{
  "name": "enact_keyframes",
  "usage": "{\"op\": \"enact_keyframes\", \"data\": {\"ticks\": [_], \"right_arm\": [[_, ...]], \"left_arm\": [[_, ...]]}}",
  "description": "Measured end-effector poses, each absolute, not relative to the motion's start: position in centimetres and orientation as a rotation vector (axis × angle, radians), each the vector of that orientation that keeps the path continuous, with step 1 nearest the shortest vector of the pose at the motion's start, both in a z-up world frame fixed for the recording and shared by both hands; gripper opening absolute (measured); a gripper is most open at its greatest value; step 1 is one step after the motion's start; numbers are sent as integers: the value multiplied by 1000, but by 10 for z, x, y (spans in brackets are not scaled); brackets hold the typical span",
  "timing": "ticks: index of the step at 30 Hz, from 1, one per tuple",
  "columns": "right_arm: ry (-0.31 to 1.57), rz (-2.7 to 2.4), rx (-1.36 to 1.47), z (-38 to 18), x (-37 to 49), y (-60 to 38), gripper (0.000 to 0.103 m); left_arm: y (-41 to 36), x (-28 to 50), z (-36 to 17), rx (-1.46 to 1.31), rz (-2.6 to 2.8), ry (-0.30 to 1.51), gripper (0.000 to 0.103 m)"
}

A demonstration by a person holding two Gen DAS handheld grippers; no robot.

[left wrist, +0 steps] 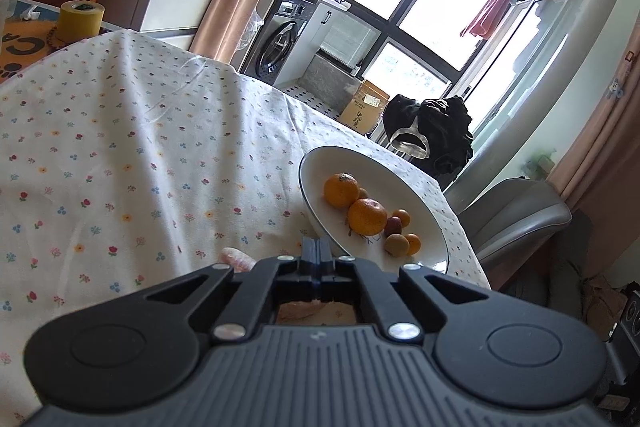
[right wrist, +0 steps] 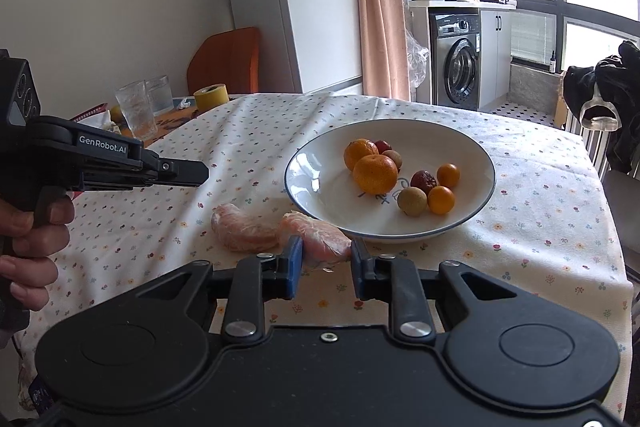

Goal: Organize fruits
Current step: 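Lift both pink pieces and carry them toward the white bowl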

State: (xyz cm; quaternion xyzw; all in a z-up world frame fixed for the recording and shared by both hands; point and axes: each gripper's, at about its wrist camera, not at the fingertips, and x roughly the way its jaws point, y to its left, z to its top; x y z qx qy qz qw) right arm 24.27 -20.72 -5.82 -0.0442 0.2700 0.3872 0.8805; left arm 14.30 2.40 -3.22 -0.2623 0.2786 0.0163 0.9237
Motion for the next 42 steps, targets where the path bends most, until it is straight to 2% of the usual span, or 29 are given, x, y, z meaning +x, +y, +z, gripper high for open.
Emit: {"op": "enact_keyframes", "data": {"ticks": [8, 11, 13, 24, 28, 35, 38, 42], "right_arm": [[532, 799, -85, -47, 246, -207, 23], [530, 789, -81, -46, 251, -207, 23], [531, 781, -77, -47, 255, -207, 23], [537, 728, -41, -56, 283, -204, 24], [548, 720, -16, -58, 290, -204, 29], [549, 782, -5, -59, 280, -204, 29], [552, 807, -3, -58, 277, -202, 29], [558, 832, -5, -60, 274, -200, 29]], "left_arm": [[22, 157, -51, -516, 82, 688, 6], [23, 160, -58, -527, 93, 699, 26], [24, 162, -62, -536, 109, 701, 50], [22, 178, -72, -528, 140, 723, 76], [17, 184, -72, -518, 150, 714, 83], [19, 195, -75, -521, 144, 685, 83], [17, 202, -73, -480, 158, 696, 78], [17, 208, -72, -431, 192, 718, 46]]}}
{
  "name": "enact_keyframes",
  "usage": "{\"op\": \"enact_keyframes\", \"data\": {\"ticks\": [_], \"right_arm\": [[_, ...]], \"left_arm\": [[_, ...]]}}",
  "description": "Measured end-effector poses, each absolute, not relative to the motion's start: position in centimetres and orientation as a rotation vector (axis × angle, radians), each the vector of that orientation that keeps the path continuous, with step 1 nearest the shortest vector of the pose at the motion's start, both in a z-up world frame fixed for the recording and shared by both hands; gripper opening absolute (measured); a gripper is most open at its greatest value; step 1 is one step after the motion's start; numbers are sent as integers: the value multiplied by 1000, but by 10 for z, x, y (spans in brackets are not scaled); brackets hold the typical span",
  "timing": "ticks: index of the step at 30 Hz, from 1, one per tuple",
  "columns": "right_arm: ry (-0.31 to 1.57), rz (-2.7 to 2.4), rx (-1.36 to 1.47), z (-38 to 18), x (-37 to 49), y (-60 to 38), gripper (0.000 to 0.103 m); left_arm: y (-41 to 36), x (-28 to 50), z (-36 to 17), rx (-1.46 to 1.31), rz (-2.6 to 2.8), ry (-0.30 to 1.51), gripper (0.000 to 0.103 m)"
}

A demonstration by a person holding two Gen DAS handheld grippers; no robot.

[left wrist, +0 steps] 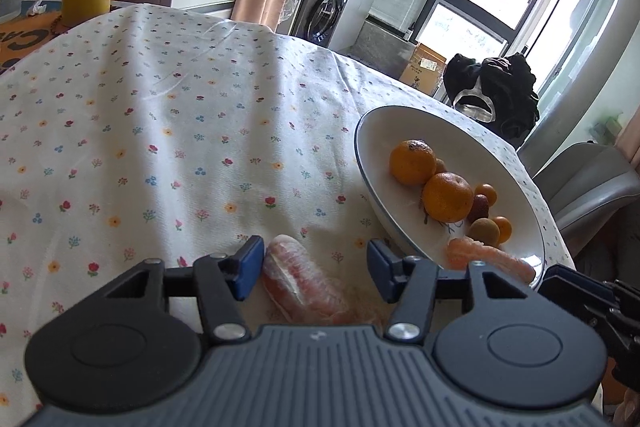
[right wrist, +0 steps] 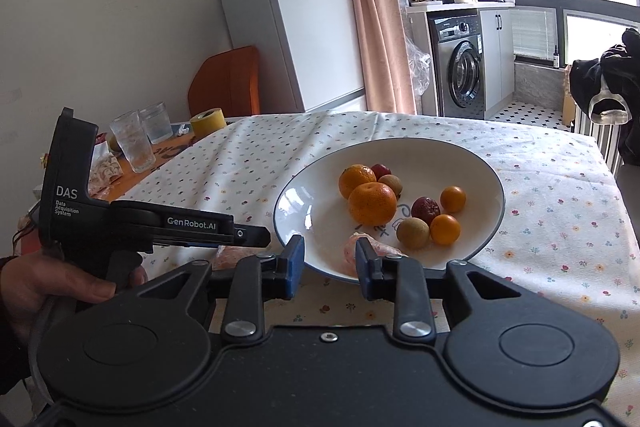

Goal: Organize fruits
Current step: 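Lift both pink pieces and carry them toward the white bowl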

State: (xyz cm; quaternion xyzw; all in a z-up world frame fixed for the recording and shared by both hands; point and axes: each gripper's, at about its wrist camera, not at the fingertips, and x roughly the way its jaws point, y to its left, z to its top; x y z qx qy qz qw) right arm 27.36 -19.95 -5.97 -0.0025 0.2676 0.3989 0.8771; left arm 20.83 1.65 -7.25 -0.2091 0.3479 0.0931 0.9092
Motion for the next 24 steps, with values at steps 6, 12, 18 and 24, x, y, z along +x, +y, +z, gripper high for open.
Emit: {"op": "enact_keyframes", "data": {"ticks": [6, 12, 18, 24], "right_arm": [[574, 887, -24, -63, 265, -193, 29], [584, 960, -45, -68, 255, -181, 29], [590, 998, -73, -74, 250, -160, 58], [589, 1012, -103, -75, 249, -145, 60]], "left_arm": [[24, 203, -74, -491, 143, 723, 18], [24, 189, -62, -510, 115, 672, 13], [19, 178, -49, -505, 89, 640, 11], [14, 171, -39, -501, 65, 627, 11]]}}
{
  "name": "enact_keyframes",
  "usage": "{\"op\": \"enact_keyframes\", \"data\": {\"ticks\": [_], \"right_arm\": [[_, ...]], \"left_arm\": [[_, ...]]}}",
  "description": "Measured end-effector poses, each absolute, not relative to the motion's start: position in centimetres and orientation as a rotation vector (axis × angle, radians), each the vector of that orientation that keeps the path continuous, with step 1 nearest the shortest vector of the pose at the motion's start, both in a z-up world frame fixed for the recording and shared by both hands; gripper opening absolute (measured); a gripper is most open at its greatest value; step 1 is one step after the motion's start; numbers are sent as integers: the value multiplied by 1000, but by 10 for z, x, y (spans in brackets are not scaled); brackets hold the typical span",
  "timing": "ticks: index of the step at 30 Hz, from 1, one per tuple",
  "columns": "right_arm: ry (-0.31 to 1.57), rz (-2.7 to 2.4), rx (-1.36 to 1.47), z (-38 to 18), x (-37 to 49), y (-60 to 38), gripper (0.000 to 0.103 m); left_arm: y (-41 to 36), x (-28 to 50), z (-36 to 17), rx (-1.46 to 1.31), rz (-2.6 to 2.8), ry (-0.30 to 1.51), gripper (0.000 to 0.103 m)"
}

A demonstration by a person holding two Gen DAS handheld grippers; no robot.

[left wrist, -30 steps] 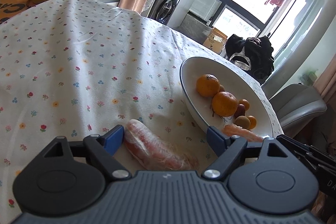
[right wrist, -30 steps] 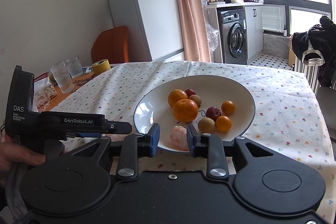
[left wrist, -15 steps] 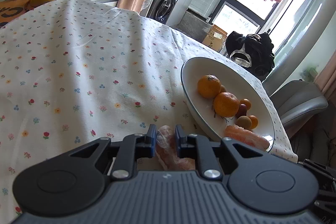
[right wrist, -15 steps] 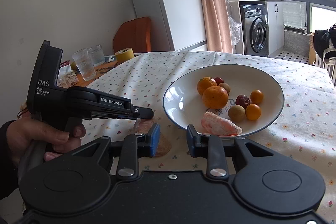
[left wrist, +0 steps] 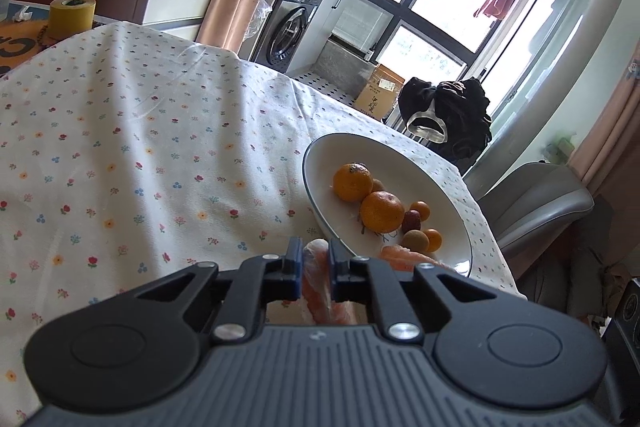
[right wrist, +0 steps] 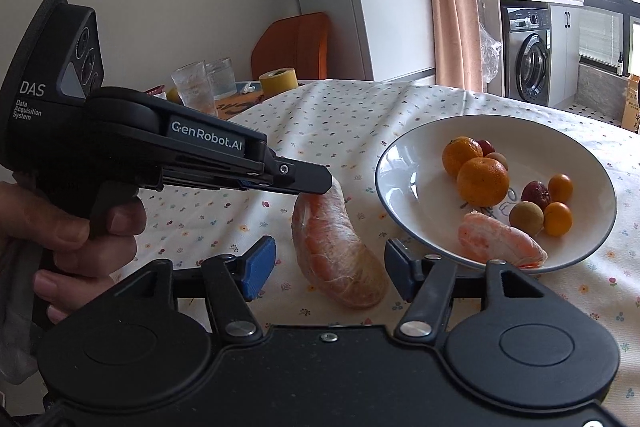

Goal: Organize fruits
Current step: 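Lift both pink pieces and carry them toward the white bowl, then lower both pink pieces into the white bowl and open both grippers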

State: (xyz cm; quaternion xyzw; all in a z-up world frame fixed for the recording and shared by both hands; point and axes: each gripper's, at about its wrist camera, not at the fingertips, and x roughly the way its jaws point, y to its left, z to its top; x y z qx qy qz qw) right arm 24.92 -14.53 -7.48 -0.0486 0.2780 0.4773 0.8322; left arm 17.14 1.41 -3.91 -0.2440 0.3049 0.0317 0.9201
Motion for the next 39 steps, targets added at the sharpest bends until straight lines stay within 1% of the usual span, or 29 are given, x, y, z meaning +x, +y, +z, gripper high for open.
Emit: {"op": "enact_keyframes", "data": {"ticks": [13, 15, 16, 21, 22, 23, 25, 33, 35, 37, 38, 39], "right_arm": [[583, 987, -135, -82, 248, -135, 60], [585, 977, -149, -84, 249, -132, 55], [587, 964, -153, -84, 250, -132, 44], [567, 959, -148, -78, 248, -139, 33], [567, 957, -143, -76, 249, -140, 30], [565, 953, -138, -75, 249, -142, 25], [559, 950, -135, -73, 249, -145, 22], [532, 941, -123, -61, 247, -149, 22], [521, 934, -119, -56, 248, -150, 22], [513, 924, -117, -51, 250, -152, 22], [507, 917, -117, -48, 253, -152, 22], [501, 911, -117, -45, 255, -152, 22]], "left_arm": [[3, 162, -26, -511, 0, 609, 10], [1, 161, -25, -519, -16, 605, 9], [0, 161, -24, -521, -21, 603, 9], [-3, 159, -20, -533, -13, 577, 10], [-2, 157, -19, -530, -1, 563, 11], [-2, 157, -18, -530, 0, 556, 11], [-1, 155, -15, -532, -7, 542, 12], [4, 154, -17, -536, 20, 543, 14], [8, 153, -19, -546, 27, 544, 17], [10, 152, -20, -549, 41, 546, 34], [12, 151, -20, -551, 52, 540, 39], [14, 150, -21, -552, 56, 532, 47]]}}
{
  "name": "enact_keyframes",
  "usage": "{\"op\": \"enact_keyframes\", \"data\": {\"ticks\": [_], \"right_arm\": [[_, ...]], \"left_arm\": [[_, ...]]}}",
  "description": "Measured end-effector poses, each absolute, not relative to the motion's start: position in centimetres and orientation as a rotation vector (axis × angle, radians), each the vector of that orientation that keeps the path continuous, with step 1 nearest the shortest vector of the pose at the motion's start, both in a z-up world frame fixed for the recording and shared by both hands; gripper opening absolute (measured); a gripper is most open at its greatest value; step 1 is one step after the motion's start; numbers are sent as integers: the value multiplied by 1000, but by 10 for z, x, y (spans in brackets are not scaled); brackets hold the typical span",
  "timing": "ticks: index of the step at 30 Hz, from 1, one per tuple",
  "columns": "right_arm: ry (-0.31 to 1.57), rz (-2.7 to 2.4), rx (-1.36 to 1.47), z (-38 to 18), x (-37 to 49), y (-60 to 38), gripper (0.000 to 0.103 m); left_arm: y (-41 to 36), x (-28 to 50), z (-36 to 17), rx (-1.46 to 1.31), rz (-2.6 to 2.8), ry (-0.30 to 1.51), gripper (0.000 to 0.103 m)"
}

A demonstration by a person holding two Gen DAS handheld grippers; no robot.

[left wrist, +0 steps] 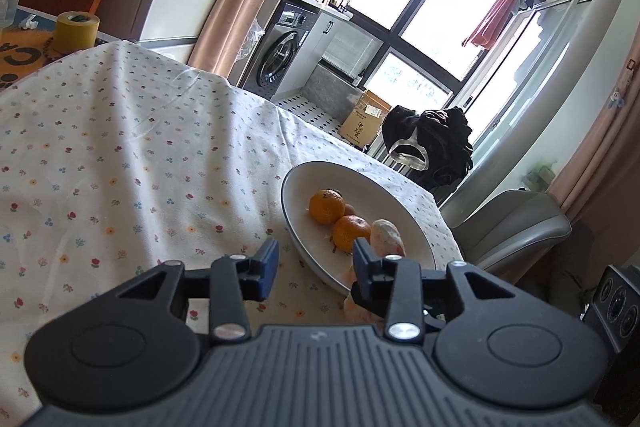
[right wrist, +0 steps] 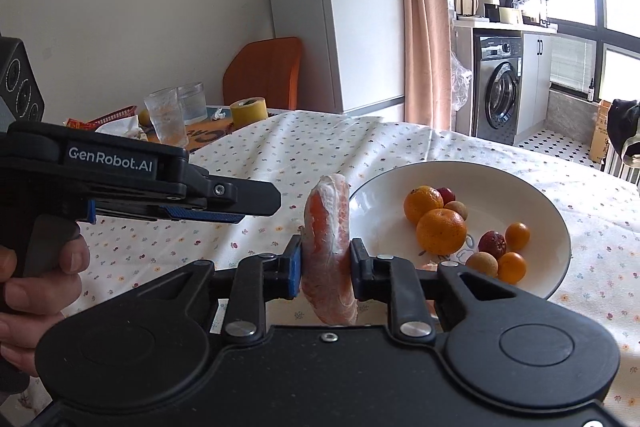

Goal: Organize fruits
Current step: 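Lower both pink pieces into the white bowl and open both grippers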

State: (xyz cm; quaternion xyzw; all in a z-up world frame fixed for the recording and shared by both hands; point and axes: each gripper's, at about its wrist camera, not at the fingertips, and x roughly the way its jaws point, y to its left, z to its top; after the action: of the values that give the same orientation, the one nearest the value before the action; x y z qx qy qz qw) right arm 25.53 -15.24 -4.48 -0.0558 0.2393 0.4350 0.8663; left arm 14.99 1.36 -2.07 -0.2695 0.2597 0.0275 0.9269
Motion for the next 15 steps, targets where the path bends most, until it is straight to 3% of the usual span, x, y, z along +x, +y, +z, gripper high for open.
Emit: {"op": "enact_keyframes", "data": {"ticks": [4, 7, 15], "right_arm": [[485, 881, -120, -37, 265, -155, 22], [475, 864, -137, -32, 270, -154, 22], [478, 828, -176, -32, 280, -144, 22]], "left_arm": [[18, 149, -22, -542, 78, 527, 66], [21, 149, -24, -523, 97, 525, 74], [28, 152, -31, -490, 131, 542, 83]]}}
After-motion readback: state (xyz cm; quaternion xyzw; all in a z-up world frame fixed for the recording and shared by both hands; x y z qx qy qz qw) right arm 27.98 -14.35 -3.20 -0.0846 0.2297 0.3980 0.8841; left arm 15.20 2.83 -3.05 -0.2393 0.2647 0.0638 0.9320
